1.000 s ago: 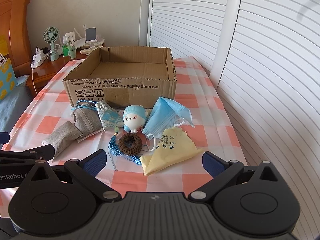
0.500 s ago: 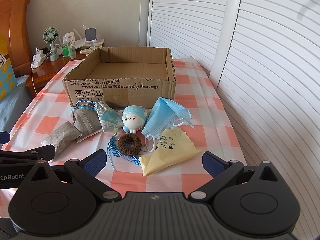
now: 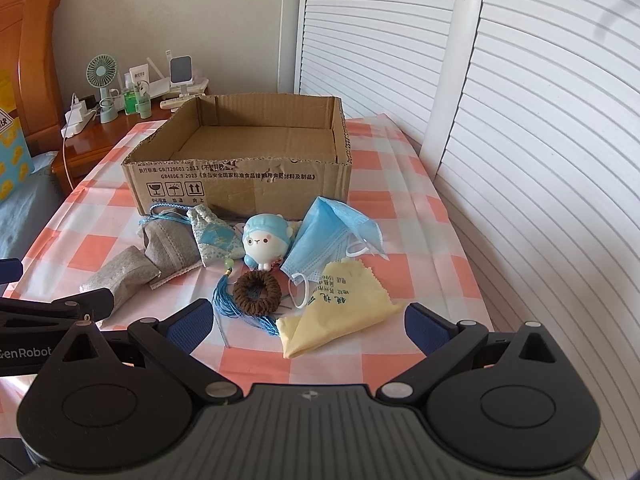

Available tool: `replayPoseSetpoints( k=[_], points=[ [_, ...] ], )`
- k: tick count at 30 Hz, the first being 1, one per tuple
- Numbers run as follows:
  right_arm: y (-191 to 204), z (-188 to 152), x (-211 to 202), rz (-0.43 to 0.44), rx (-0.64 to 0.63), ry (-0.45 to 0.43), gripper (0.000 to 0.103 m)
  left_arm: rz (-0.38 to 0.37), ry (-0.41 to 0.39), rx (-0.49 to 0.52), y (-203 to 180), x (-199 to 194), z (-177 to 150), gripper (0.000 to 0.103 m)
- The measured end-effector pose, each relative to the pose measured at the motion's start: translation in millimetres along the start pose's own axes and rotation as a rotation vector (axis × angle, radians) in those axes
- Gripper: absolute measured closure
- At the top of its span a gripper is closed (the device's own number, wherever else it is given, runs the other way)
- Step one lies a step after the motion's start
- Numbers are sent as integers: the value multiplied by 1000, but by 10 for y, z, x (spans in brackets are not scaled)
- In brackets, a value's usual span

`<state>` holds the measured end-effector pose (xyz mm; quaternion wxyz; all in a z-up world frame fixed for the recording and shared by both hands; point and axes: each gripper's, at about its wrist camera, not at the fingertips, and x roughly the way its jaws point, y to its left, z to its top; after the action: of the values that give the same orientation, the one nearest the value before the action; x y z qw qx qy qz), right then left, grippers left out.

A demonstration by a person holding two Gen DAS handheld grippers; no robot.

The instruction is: Organize soft objects

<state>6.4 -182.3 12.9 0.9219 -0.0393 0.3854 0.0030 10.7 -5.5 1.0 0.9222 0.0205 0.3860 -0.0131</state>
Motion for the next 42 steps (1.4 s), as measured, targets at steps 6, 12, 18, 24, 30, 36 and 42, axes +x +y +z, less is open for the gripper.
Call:
replayPoseSetpoints(
  k=[6,12,18,24,30,36,42],
  points=[
    [8,8,14,2,-1,-2,0,-3,-9,16,-9,33,8,1],
    [7,4,86,26,-13,-16,0,-19,-20,42,-4,95,8,1],
    [-70,-71,135,74,-42,-61,0,-14,-38,87,4,183,-8,1],
    [-273,-206,349,52,-31,-30,0,-29,-48,90,66,266,-18,1],
    [-388,-284,596,34,6,17,0,-56,-40,104,71,363,-35,1],
    [-280,-288,775,38,-53,33,0,-81,-27,144,53,435,-91,1],
    [-413,-311,887,13,-29,47,0,-83,13,154,120,602,-139,1]
  ],
)
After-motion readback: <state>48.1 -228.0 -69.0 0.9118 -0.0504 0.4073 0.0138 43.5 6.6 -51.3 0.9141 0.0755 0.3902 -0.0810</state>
